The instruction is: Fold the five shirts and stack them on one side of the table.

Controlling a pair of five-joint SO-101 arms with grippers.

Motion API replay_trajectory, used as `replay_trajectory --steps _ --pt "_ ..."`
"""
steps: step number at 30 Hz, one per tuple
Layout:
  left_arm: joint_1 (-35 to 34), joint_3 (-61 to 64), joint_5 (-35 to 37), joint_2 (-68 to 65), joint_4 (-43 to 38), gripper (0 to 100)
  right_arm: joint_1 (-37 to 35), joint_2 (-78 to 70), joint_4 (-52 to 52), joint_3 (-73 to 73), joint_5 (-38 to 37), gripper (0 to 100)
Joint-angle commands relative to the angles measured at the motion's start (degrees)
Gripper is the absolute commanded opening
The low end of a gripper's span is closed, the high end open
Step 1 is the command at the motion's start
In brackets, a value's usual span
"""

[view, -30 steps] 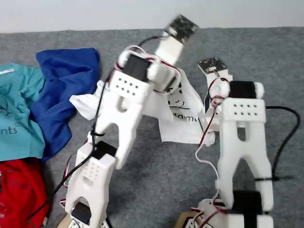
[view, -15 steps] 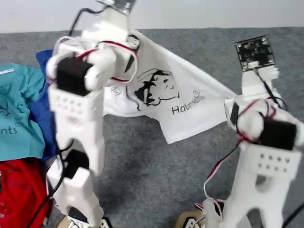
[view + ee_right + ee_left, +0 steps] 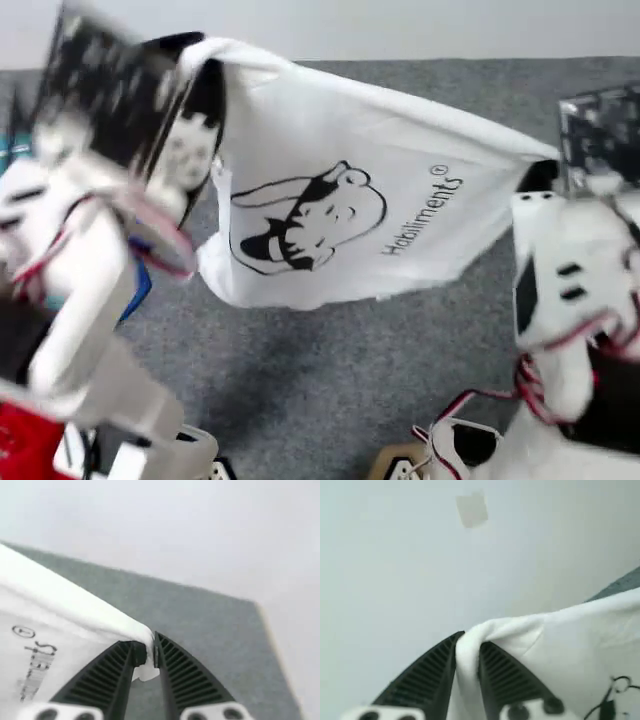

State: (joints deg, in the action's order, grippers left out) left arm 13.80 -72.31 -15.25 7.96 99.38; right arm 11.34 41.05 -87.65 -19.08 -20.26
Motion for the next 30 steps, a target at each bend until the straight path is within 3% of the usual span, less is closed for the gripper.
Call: replay_trajectory --steps 1,9,14,23,30 --pt "-0.97 -1.98 -4.48 6.68 -0.7 0 4.62 -0.22 -3.74 -7.21 -1.67 0.9" --pt "-1.49 -1.98 -19.6 16.62 -0.7 0 5.05 3.82 -9.19 -13.8 -3.87 0.9" --pt "-7.38 -1.98 -28.57 22.07 -1.14 0 5.14 8.13 -10.77 -13.54 -7.65 0.9" --pt "-11.69 -1.89 -38.07 29.63 -1.14 0 5.14 11.82 -13.32 -13.63 -7.91 0.9" --pt "-12.66 4.62 -38.42 29.1 0.88 0 5.05 10.15 -13.05 -5.8 -7.38 0.9"
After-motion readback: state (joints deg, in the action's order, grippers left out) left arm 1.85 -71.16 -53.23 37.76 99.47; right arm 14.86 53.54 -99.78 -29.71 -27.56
